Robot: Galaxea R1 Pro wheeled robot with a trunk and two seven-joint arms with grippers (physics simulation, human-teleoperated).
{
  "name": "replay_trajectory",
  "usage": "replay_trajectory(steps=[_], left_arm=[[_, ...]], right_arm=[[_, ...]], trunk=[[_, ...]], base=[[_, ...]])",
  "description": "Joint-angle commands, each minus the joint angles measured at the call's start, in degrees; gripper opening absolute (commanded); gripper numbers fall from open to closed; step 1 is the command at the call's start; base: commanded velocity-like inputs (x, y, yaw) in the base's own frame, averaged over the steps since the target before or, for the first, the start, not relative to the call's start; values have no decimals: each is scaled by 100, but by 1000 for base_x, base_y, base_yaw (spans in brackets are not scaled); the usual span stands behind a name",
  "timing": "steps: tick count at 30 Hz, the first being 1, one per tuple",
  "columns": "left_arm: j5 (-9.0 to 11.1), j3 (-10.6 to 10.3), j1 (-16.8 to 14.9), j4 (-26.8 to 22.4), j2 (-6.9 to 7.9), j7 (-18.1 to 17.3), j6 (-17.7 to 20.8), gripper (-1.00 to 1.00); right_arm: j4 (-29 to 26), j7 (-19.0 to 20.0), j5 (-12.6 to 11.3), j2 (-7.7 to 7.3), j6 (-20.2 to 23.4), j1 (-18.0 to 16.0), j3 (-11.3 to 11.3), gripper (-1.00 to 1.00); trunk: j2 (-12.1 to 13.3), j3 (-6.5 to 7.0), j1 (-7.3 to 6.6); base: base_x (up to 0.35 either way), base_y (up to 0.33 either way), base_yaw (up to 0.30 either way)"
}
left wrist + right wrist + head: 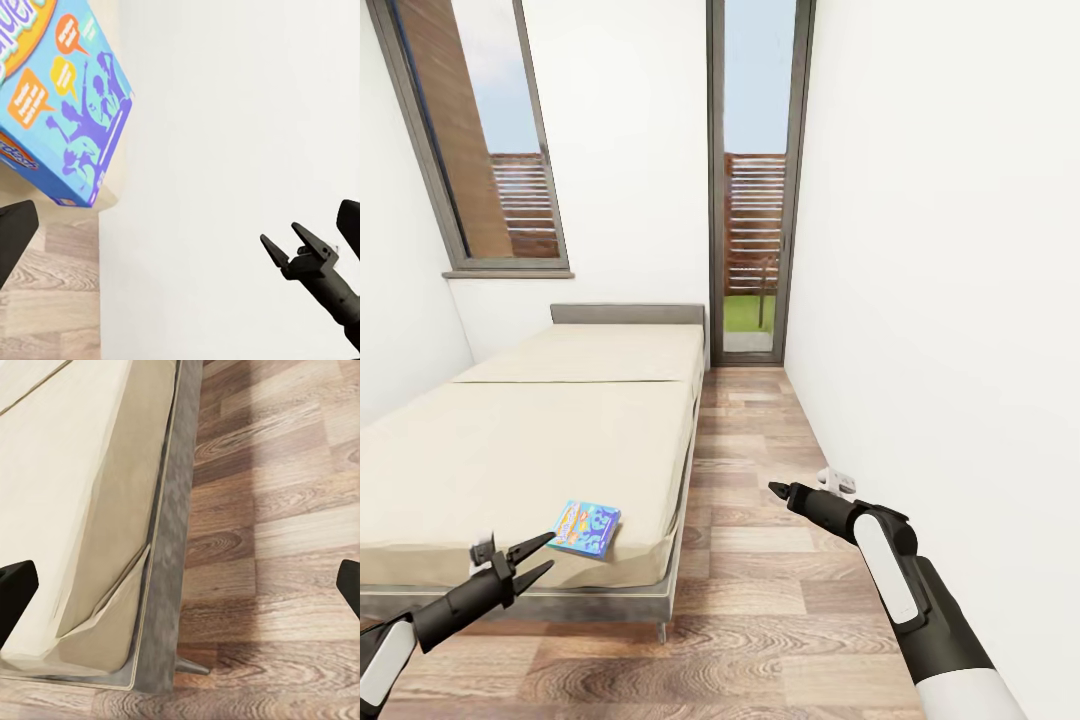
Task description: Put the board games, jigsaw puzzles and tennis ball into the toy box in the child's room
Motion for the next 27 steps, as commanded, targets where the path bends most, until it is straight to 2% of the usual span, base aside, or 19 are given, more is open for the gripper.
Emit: replay_trajectory(steps=[1,3,22,27], left_arm=[[20,2,-3,0,7,-7,38,100],[22,1,-3,1,18,-10,42,100],[17,2,-3,2,39,-14,41,100],[17,3,-3,2,36,-14,40,100]], right_arm=[[-5,-33,-39,1,20,-3,0,100],[-3,-33,-39,1,20,-3,0,100],[-4,-32,-39,-2,20,-3,0,100],[-4,-33,-39,0,20,-3,0,100]], trunk=[[-3,-6,-1],[-3,-6,-1],[-765,-347,416],[-773,-458,430]], base=[[0,0,0],[0,0,0],[0,0,0],[0,0,0]])
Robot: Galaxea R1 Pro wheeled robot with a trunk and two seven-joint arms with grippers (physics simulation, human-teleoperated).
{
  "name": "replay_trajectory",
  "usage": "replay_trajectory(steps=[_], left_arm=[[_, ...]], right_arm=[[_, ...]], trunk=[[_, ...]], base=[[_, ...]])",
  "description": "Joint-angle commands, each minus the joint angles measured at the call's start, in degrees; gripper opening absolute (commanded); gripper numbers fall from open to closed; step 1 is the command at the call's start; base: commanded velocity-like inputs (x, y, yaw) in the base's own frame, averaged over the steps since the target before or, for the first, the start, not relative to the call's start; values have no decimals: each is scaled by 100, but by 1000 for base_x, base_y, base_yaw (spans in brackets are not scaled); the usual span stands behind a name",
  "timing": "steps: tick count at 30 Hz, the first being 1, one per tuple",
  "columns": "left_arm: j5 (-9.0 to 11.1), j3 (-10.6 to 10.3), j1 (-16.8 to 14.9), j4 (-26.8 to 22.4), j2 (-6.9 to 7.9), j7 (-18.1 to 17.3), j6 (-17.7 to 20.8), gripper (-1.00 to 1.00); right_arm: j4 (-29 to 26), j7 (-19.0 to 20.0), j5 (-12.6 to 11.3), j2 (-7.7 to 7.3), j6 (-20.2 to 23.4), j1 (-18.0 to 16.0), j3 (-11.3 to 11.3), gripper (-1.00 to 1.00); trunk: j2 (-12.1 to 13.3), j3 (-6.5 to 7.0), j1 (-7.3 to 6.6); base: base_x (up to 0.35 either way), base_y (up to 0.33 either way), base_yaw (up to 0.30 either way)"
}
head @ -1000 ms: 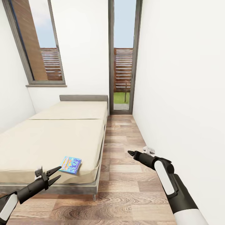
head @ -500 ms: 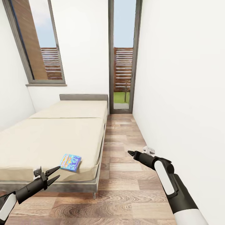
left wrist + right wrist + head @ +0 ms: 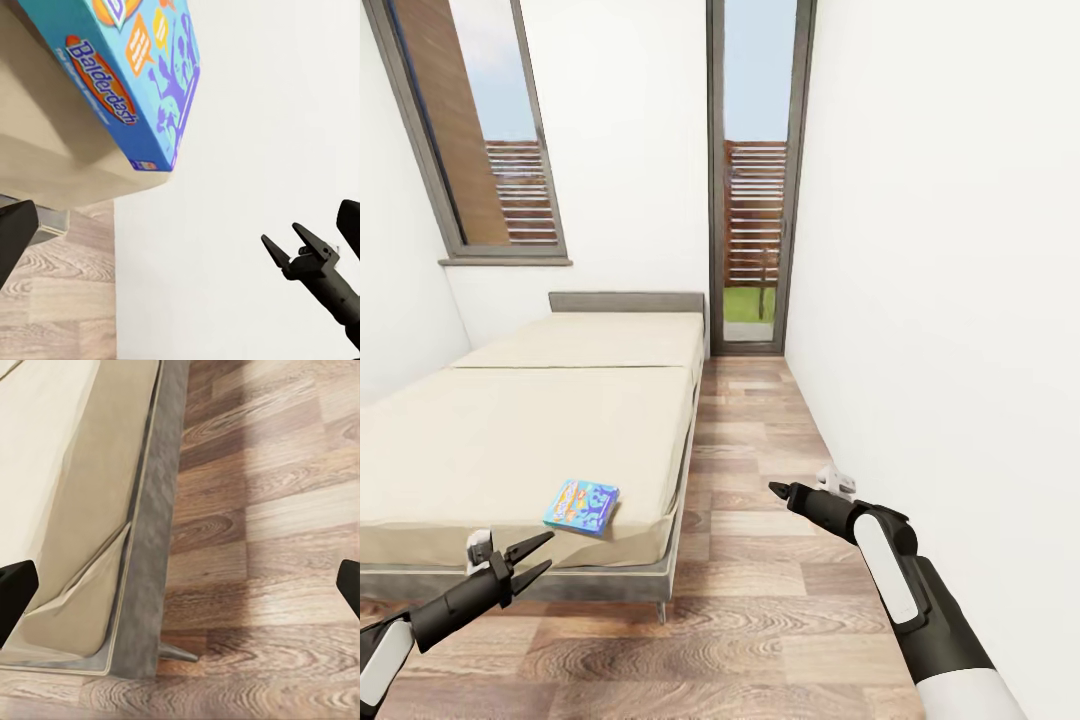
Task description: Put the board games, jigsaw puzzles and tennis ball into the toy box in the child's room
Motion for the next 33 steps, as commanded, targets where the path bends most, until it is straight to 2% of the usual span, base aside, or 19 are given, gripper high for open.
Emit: replay_trajectory(steps=[1,5,24,33], left_arm=[[21,4,-3,0,0,-5,37,100],[21,1,-3,3,-3,-3,36,100],[15,1,-3,3,-4,3,36,100],[12,0,-3,2,-4,4,36,100]], right_arm=[[-7,-33,-41,1,20,-3,0,100],[-7,-34,-41,2,20,-3,0,100],[-6,-34,-41,2,20,-3,0,100],[-8,-34,-41,2,20,-3,0,100]], trunk=[[-4,-29,1],[-10,-117,11],[-10,-117,11],[-10,-117,11]], base=[[0,0,0],[0,0,0],[2,0,0],[113,0,0]])
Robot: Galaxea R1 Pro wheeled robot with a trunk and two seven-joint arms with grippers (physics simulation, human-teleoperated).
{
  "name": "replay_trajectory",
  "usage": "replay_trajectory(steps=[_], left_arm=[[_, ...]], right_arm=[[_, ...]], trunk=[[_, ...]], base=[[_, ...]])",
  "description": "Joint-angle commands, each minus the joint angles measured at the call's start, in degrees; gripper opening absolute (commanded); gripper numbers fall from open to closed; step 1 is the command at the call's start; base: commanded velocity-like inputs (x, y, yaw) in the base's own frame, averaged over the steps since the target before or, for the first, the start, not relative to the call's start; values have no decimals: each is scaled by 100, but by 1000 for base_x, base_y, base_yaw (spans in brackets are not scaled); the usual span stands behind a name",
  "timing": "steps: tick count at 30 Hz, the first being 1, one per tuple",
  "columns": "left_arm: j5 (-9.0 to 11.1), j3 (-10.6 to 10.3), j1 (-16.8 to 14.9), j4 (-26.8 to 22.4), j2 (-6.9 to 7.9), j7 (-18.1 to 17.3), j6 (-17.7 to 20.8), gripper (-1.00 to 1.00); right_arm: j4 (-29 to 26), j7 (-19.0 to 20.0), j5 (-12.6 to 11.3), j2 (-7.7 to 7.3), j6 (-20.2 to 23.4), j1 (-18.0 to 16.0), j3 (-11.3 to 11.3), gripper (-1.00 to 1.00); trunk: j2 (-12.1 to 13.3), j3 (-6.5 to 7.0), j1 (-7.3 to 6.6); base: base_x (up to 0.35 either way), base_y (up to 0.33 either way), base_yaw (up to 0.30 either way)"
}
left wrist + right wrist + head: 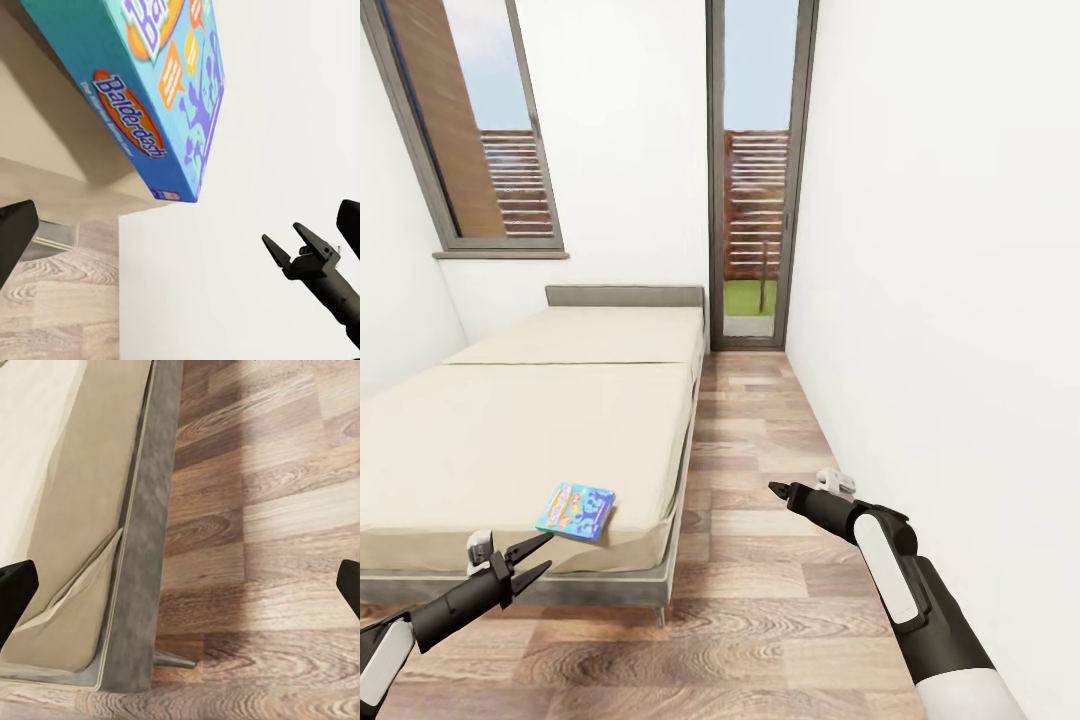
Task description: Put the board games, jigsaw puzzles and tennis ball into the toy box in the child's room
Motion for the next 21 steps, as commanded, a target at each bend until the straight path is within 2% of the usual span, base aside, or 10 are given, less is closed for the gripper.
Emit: replay_trajectory(steps=[1,21], left_arm=[[19,2,-3,0,1,-5,36,100],[19,2,-3,-1,1,-5,36,100]], right_arm=[[-5,-33,-39,1,20,-3,0,100],[-3,-33,-39,1,20,-3,0,100]], trunk=[[-2,-6,-1],[-2,-6,-1]], base=[[48,0,0],[9,0,0]])
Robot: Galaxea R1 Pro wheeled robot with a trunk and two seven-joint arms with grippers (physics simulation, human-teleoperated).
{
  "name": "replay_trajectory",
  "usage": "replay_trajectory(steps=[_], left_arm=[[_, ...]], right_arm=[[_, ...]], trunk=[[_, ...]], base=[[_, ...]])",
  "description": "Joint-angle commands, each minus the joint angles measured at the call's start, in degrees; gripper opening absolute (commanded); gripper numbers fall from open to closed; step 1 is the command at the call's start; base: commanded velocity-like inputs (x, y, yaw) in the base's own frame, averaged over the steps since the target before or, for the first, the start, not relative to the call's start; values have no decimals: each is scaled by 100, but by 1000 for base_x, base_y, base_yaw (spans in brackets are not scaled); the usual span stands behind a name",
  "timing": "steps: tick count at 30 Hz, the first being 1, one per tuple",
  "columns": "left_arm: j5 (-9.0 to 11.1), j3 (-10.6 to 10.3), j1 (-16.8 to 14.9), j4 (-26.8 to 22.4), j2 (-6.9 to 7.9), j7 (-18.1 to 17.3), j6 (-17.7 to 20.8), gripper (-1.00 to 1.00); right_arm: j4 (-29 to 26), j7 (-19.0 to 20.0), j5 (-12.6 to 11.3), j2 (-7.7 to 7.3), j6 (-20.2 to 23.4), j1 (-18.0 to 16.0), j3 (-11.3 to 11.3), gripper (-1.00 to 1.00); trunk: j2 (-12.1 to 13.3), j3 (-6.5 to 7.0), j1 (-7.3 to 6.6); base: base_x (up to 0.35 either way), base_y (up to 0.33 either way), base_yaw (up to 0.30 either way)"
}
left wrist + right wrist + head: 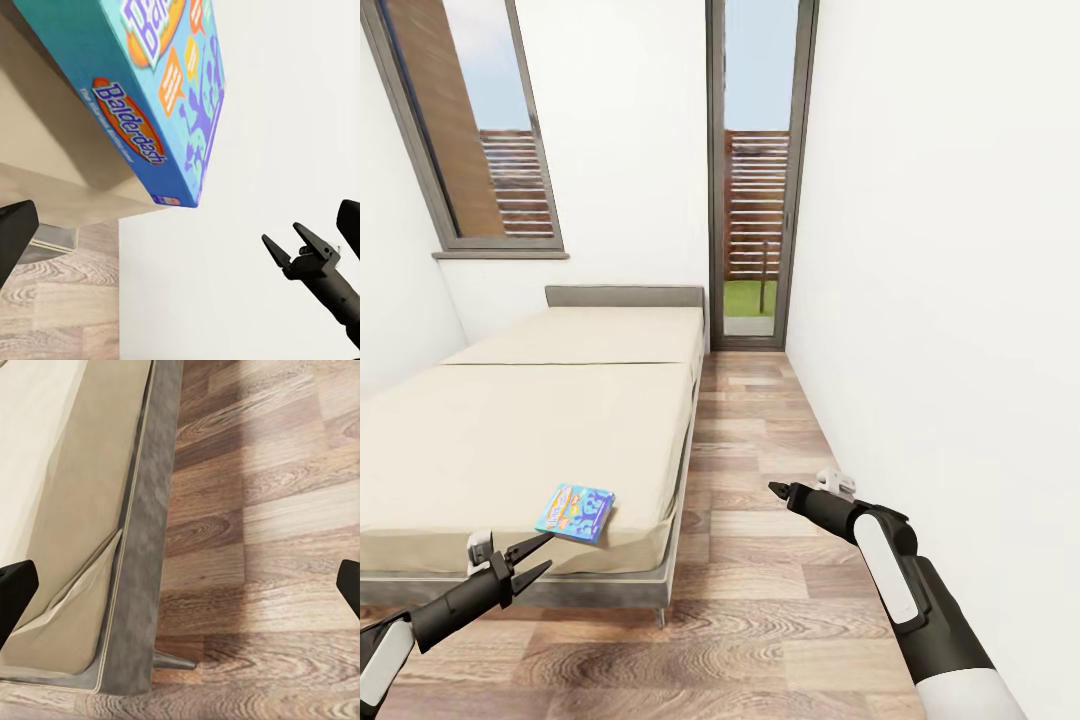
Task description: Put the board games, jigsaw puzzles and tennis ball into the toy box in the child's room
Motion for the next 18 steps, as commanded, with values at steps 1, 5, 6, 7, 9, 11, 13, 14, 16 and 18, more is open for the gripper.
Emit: replay_trajectory(steps=[1,5,6,7,9,11,13,14,16,18], left_arm=[[19,2,-3,1,1,-5,36,100],[19,2,-3,4,1,-5,36,100],[19,2,-3,3,1,-5,36,100],[19,2,-3,3,1,-5,36,100],[19,2,-3,1,1,-5,36,100],[19,2,-3,0,-1,-5,36,100],[19,2,-3,1,-2,-5,36,100],[19,2,-3,0,-2,-5,36,100],[19,2,-3,1,-1,-5,36,100],[19,2,-3,3,0,-5,36,100]], right_arm=[[-7,-33,-39,1,20,-3,0,100],[-8,-33,-39,1,20,-3,0,100],[-7,-33,-39,1,20,-3,0,100],[-6,-33,-39,1,20,-3,0,100],[-7,-33,-39,1,20,-3,0,100],[-5,-33,-39,-1,20,-3,0,100],[-4,-33,-39,-2,20,-3,0,100],[-4,-33,-39,-3,20,-3,0,100],[-5,-33,-39,-3,20,-3,0,100],[-6,-33,-39,-3,20,-3,0,100]], trunk=[[-2,-6,-1],[-2,-6,-1],[-2,-6,-1],[-2,-6,-1],[-2,-6,-1],[-2,-6,-1],[-2,-6,-1],[-2,-6,-1],[-2,-6,-1],[-2,-6,-1]], base=[[0,0,0],[1,-9,0],[15,-53,0],[28,-82,0],[45,-120,0],[65,-165,0],[62,-155,0],[47,-116,0],[34,-84,0],[21,-54,0]])
